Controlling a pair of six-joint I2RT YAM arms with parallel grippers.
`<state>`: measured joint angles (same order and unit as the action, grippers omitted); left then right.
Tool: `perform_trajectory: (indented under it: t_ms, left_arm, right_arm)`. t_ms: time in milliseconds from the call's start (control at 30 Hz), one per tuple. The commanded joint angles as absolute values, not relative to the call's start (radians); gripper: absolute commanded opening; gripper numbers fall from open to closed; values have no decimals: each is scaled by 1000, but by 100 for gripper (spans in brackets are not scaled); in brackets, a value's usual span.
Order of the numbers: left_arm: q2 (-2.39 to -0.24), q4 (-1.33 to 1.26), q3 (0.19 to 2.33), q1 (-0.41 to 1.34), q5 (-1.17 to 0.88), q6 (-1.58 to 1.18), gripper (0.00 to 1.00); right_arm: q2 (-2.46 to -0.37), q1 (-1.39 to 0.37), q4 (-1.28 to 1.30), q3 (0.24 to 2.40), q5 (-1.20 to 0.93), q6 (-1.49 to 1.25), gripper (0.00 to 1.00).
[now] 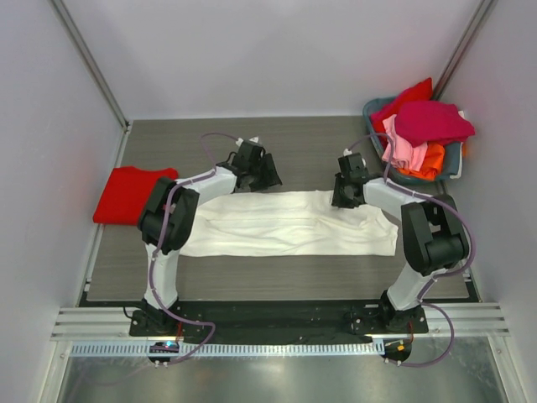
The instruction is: Fold and stack the t-shirts
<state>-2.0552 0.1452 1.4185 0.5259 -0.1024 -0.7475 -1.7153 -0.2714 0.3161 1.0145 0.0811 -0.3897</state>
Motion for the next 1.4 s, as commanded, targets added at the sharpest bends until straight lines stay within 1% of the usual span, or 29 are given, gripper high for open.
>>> perform_trajectory:
  t_ms: [0,100,200,233,300,367,500,567,600,667,700,767,800,900,1033,1133,1267,1367]
  left_arm:
    - [-2056,-20,1393,534,-152,-729,55]
    - [-2057,-9,1408,535,-146,-703,55]
    - [-2052,32,1420,534,-132,-690,55]
    - [-2048,31,1416,535,-135,-689,55]
    - [-2028,28,1414,537,-149,-692,55]
    - [-2019,23,1423,546,-150,-704,54]
    - [-2023,63,1471,592,-135,-724,47]
    - [-2020,63,1476,626,-120,-726,46]
    - [-2014,63,1482,638,-112,-719,42]
    - [-2014,75,1491,660,-94,-706,38]
    - [-2013,78,1494,664,-91,-698,31]
    - [-2014,77,1496,669,-106,-703,22]
    - [-2017,78,1499,669,-115,-709,11]
    - [-2043,78,1502,676,-152,-730,0]
    - [-2082,103,1499,684,-160,-797,0]
    - [-2129,184,1534,683,-137,-811,0]
    - [-2190,282,1604,675,-124,-815,0]
    - [-2207,357,1634,670,-56,-821,0]
  right_arm:
    - [-1612,-278,311,996,69,-388,27]
    - [-1585,-278,311,982,64,-396,32]
    - [-1563,-278,310,970,61,-396,28]
    - [-1562,-278,311,969,66,-397,30]
    - [-1572,-278,307,983,86,-397,37]
    - [-1601,-278,310,1021,87,-394,40]
    - [-1672,-278,304,1094,66,-402,42]
    - [-1698,-278,305,1135,54,-406,42]
    - [-1722,-279,304,1146,45,-407,42]
    - [-1742,-278,305,1170,41,-405,41]
    - [-1758,-278,305,1177,41,-403,41]
    - [-1775,-278,308,1186,40,-399,39]
    - [-1781,-279,310,1186,40,-397,38]
    - [-1795,-279,311,1181,40,-396,37]
    - [-1801,-281,311,1172,40,-397,37]
    - [-1812,-279,311,1180,35,-396,37]
    - [-1833,-282,311,1193,31,-394,34]
    - [-1850,-288,316,1198,38,-394,31]
